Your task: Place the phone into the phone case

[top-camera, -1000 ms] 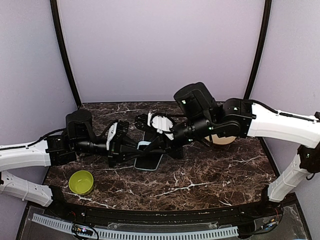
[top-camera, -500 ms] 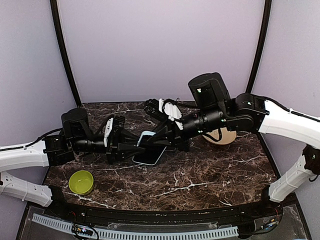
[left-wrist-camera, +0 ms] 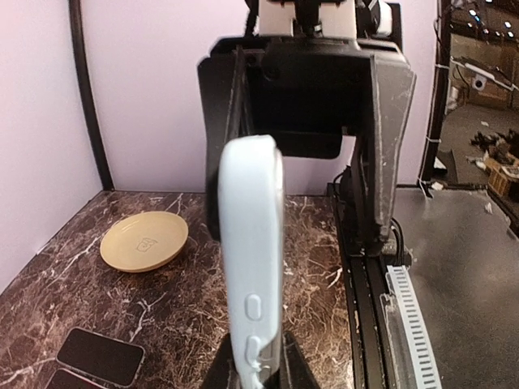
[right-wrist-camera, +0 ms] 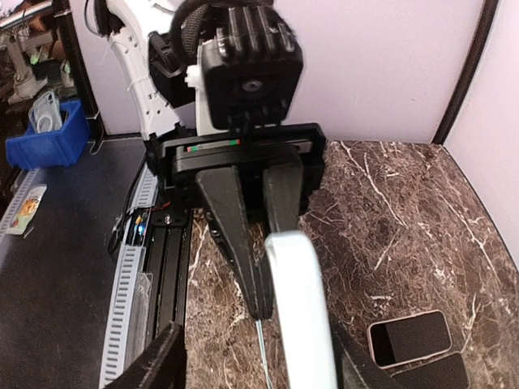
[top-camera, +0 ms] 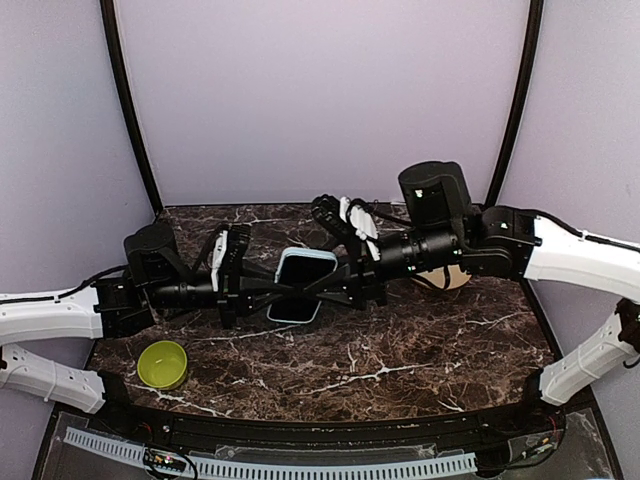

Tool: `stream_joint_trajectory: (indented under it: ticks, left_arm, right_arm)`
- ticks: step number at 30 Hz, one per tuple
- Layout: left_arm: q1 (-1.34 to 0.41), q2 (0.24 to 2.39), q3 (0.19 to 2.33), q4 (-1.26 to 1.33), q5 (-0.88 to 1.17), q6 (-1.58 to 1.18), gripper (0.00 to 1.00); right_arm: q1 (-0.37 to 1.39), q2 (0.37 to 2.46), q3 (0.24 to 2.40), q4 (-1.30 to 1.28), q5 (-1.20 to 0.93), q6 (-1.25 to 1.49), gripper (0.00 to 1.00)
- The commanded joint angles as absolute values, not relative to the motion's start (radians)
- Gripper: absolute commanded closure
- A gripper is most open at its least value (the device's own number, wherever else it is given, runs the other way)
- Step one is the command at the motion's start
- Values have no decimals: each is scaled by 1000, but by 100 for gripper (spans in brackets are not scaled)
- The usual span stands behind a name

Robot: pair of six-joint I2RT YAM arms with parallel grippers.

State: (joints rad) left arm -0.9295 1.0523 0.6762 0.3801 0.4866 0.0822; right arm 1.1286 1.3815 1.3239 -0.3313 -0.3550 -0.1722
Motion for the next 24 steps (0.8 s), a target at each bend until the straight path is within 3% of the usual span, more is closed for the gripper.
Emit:
stream_joint_trajectory:
  ticks: [1, 7, 12, 16, 18, 20, 22, 24]
  left_arm:
    - [-923, 1027, 635, 677, 467, -117, 100]
    - [-922, 1074, 621, 808, 530, -222, 100]
    - [-922, 1078, 618, 820, 543, -236, 100]
    - [-920, 1060, 613, 790, 514, -236, 100]
    - [-918, 1050, 619, 727, 455, -225, 78]
    - [-915, 1043, 639, 616, 352, -202, 45]
    - [-908, 1045, 672, 476, 215, -176, 32]
    - [-890, 1059, 704, 345, 71, -160, 26]
  right_arm:
    - [1060, 1320, 1178, -56, -425, -10, 42]
    - [1058, 1342, 1134, 68, -500, 63, 60]
    - [1055, 1347, 1126, 98, -525, 88, 96]
    - [1037, 1330, 1115, 96, -505, 127, 100]
    - [1016, 1330, 1121, 53, -474, 162, 100]
    - [983, 1336, 1128, -33, -433, 203, 100]
    - [949, 1350, 1130, -105, -413, 263, 100]
    - [915, 1378, 1125, -164, -424, 335, 100]
